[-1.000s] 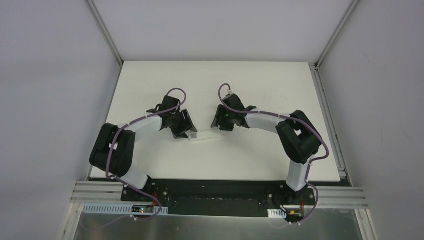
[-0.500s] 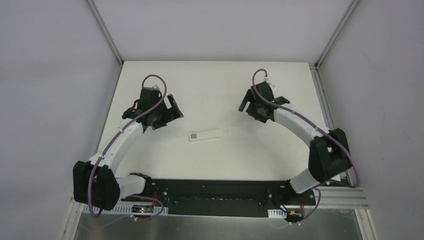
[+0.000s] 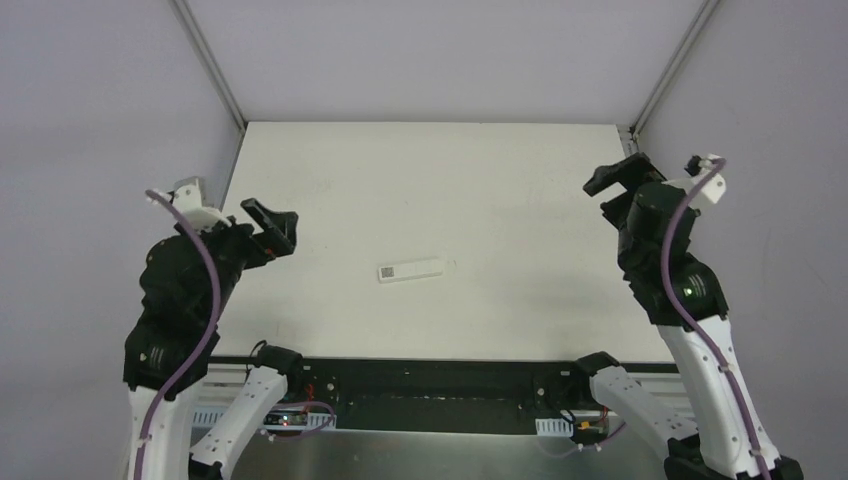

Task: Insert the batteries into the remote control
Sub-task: Reset both arms

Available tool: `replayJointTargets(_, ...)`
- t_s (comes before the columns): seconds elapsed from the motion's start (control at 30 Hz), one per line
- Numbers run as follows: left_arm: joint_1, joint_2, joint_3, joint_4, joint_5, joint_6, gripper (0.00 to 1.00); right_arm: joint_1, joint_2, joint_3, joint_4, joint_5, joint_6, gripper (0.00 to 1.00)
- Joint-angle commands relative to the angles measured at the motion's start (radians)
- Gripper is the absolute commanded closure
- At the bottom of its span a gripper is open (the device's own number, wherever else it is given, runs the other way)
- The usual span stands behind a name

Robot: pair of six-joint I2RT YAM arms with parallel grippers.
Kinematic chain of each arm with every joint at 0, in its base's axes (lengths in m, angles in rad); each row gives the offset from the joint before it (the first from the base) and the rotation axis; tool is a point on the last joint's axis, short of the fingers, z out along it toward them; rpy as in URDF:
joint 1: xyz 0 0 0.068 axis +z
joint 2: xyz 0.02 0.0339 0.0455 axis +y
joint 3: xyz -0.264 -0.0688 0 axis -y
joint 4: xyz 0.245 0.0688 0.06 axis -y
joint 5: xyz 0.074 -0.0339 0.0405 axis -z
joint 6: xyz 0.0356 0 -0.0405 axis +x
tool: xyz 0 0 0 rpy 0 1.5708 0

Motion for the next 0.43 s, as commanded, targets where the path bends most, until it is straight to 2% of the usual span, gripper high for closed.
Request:
replayJointTargets(0.0, 0.001, -0.073, 0.04, -0.097, -0.123, 0.07, 0.01, -0.001, -0.092, 0.06, -0.035, 0.168, -0.028, 0.0)
replayJointTargets(0.2, 0.001, -0.142, 0.068, -0.14, -0.208, 0.105, 0.01, 0.0, -0.176, 0.086, 0.035, 0.153, -0.011, 0.0)
replayJointTargets(0.4, 0.001, -0.118, 0.08, -0.156, -0.197, 0.11, 0.01, -0.001, -0.172, 0.071, 0.054, 0.13, 0.008, 0.0)
